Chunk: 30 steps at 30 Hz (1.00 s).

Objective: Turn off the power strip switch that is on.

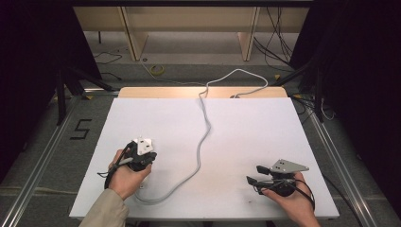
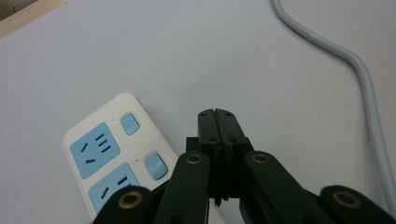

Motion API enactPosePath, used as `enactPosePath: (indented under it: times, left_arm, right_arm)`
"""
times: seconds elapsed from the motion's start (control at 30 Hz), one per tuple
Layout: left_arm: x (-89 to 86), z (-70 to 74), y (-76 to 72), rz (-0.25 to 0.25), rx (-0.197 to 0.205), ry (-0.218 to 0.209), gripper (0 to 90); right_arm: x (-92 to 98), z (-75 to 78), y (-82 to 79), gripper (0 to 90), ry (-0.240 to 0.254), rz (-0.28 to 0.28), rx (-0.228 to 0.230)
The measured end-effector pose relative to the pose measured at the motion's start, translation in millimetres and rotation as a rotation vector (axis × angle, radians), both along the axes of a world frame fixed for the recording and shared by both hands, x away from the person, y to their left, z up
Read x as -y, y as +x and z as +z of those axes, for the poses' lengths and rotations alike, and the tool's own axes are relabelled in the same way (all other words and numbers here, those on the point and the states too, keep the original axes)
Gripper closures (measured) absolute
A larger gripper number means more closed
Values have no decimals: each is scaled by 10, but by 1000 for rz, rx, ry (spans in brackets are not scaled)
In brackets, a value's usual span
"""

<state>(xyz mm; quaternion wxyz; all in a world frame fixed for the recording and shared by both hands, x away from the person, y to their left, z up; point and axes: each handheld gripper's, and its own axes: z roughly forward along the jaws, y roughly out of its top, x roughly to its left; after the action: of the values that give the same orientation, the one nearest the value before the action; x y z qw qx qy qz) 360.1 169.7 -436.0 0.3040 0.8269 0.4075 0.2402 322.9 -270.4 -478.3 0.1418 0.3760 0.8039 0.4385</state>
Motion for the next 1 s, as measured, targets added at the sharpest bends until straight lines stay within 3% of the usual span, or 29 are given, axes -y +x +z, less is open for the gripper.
enactPosePath:
  times: [1.0]
  left_arm:
    - [-140,74,157,61,12,29,898]
  right_arm:
    - [0,-1,-1,397,-1,-1,-1]
